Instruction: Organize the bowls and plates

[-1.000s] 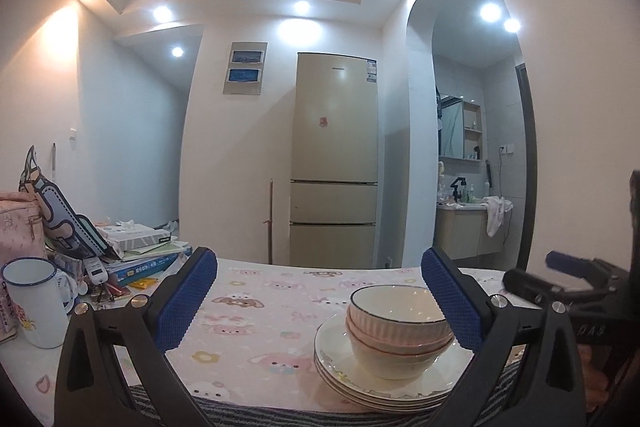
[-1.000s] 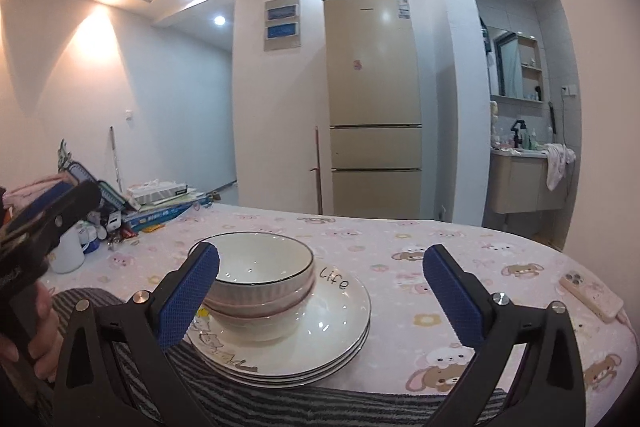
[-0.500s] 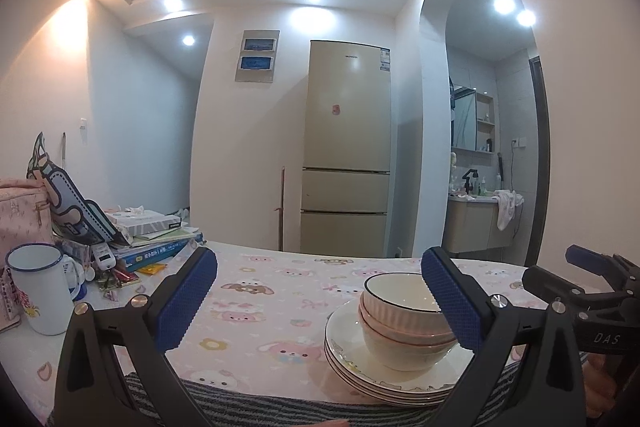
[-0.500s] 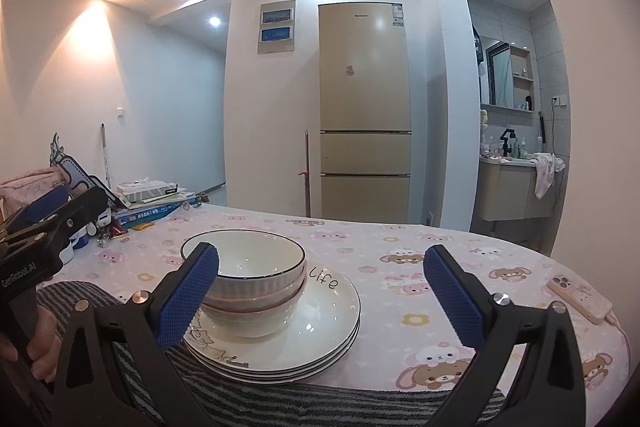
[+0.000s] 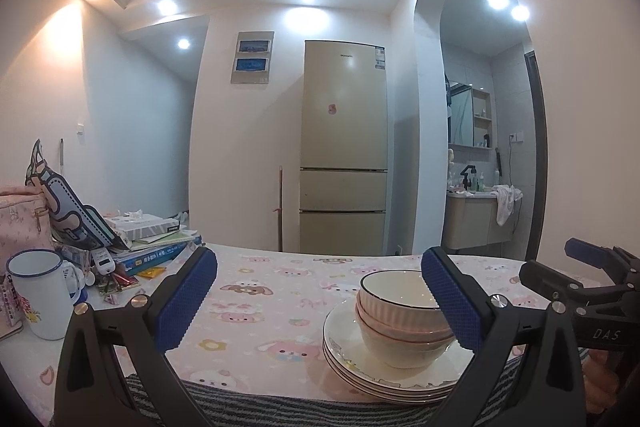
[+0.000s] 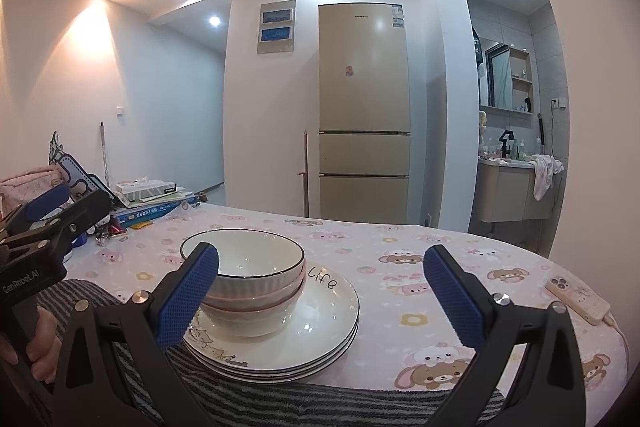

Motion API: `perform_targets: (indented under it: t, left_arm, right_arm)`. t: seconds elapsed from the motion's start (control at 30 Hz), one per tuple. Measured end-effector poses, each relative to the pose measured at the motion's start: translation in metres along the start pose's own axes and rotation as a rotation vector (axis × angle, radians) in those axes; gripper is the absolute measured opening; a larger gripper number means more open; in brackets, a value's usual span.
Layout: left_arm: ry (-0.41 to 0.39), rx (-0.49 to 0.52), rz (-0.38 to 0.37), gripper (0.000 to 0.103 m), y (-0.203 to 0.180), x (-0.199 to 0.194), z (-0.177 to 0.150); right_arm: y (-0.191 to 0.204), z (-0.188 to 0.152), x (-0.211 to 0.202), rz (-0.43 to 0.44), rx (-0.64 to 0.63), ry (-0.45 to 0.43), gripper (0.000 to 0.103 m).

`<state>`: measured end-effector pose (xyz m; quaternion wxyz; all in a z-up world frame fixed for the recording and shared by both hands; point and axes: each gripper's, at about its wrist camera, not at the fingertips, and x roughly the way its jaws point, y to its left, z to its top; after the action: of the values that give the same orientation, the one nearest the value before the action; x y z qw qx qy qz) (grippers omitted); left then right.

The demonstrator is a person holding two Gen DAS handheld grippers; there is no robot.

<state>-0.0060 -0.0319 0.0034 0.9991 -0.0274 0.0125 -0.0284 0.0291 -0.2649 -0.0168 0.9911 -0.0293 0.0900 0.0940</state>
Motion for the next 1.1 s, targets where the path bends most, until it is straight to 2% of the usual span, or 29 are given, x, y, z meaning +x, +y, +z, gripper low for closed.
perform_targets:
  t: [1.1]
  left_arm:
    - [0.001,0.003,0.002,0.103,0.0004,-0.0003,-0.003]
  right_arm:
    - [0.001,-0.0047,0.0076,0.008,-0.011,0.036,0.102]
